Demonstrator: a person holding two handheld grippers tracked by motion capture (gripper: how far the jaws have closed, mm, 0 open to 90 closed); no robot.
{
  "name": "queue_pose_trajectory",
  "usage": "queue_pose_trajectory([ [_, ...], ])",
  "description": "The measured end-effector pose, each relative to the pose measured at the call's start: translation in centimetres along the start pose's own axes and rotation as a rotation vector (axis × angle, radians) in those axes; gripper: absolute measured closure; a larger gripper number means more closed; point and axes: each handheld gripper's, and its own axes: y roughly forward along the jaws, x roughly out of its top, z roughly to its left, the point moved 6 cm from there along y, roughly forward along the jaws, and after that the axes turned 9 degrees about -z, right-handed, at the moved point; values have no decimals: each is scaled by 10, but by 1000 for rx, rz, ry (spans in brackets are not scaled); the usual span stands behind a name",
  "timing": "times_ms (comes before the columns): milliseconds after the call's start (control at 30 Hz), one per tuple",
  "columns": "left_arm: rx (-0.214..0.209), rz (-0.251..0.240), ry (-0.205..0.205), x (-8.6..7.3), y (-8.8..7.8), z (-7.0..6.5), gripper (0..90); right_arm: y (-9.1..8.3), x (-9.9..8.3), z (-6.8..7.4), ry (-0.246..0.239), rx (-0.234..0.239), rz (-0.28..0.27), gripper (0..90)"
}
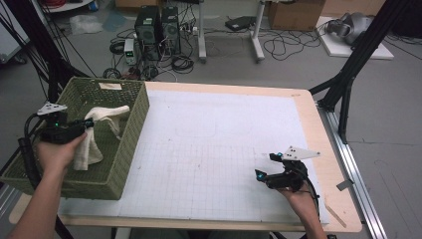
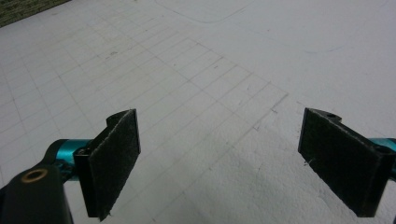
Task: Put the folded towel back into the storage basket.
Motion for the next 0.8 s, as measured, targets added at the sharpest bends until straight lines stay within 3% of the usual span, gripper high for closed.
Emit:
queue_pose_trajectory([
  [133, 11, -17, -23, 1, 6, -2, 811, 0, 0, 0, 2, 1, 2, 122],
  [400, 78, 14, 19, -4, 12, 5, 810, 0, 0, 0, 2, 2, 2, 122],
  [667, 59, 22, 26, -3, 7, 5, 810, 1, 0, 0, 1, 2, 2, 122],
  [800, 44, 70, 48, -8, 8, 4, 803, 0, 0, 1, 1, 3, 2, 122],
])
